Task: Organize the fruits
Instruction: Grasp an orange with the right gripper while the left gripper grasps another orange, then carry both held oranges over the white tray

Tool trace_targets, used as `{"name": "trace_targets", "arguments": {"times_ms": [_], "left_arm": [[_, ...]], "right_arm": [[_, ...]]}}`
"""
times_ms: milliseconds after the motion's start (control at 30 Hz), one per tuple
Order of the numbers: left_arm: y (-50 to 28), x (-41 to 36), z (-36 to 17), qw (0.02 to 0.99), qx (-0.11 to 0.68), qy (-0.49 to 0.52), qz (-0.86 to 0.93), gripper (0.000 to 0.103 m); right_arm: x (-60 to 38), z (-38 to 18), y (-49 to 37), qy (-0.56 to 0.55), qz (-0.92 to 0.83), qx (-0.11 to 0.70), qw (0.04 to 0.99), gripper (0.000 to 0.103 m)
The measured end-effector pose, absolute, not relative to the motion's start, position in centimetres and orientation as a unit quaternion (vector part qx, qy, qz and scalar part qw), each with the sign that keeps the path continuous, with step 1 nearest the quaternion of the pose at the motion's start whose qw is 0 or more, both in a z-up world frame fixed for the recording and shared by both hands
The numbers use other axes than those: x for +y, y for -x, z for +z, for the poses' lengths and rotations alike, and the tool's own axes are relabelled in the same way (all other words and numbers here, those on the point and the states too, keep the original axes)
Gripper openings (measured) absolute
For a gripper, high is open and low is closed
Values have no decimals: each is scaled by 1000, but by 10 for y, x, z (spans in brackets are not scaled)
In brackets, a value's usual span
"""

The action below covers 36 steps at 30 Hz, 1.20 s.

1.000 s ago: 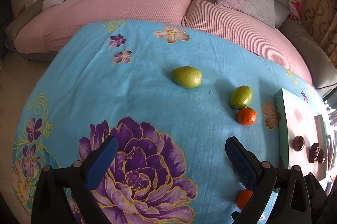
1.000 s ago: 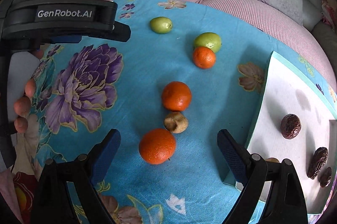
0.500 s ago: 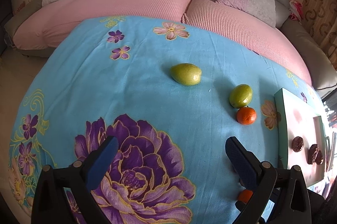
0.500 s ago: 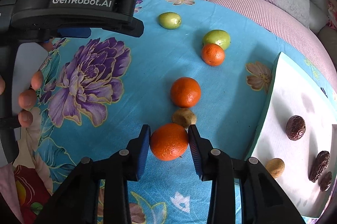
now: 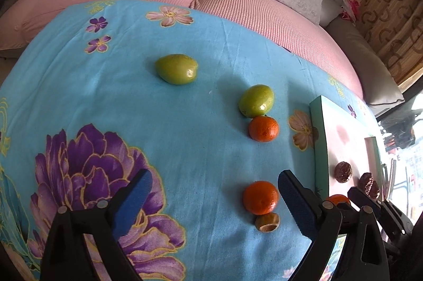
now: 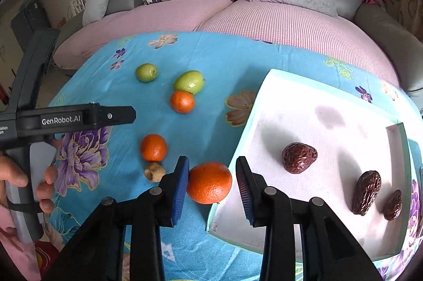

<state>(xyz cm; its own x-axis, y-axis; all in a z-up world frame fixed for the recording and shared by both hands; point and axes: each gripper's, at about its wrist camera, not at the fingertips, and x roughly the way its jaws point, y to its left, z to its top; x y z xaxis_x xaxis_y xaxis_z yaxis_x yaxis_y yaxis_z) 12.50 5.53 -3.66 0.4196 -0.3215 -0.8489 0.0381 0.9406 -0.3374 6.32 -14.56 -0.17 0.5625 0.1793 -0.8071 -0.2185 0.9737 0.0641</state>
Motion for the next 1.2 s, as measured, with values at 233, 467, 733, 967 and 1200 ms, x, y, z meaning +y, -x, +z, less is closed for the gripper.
{"name": "trace_targets", "arguments": {"times_ms": [233,467,733,967,1200], "left_arm": [[-123,18,-48,813,546,120,-163,70],[-124,6,-58,802,559,118,-174,38],[-117,4,-36,810,527,142,-215,37],[-101,-49,-20,799,496,119,-319,38],[-94,-83,-26,790,508,65,-339,38]], "right_arm": [[-164,9,-60,20,86,439,894,36],[-173,8,-62,8,76,446,892,36],[-184,13,-59,-6,63,437,897,36],[-221,22,-54,-38,17,425,904,36],[-258,26,-46,-75,-26,419,904,36]]}}
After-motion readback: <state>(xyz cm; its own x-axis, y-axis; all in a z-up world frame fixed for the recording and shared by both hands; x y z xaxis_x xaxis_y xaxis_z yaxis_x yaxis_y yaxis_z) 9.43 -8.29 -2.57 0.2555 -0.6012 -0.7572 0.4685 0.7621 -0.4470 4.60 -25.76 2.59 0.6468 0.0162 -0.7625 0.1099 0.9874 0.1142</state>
